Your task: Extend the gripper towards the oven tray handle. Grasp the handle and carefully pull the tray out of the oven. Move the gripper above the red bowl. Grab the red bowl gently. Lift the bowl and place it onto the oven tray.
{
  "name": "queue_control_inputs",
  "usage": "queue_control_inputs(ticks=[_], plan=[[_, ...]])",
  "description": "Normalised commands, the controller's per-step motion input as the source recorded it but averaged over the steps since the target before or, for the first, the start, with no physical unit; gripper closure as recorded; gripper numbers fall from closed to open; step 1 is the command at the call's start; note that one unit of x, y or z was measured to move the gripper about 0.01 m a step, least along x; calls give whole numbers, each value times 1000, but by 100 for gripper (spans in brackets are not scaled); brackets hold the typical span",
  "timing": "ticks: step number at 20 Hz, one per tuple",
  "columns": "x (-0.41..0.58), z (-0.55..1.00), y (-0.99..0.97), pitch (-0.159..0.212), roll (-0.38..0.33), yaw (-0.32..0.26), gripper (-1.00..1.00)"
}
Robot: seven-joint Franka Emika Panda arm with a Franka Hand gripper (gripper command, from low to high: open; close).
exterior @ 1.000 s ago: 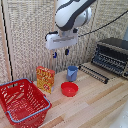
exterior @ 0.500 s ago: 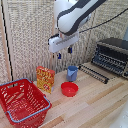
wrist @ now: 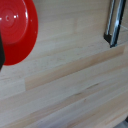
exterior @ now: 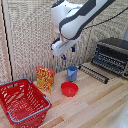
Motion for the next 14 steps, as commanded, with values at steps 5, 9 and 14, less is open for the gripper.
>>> queue_control_inputs(ticks=[5, 9, 14], plan=[[0, 2, 0, 23, -375, 42, -100], [0, 11, -25, 26, -375, 38, -100], [0, 10, -587, 0, -203, 51, -100]])
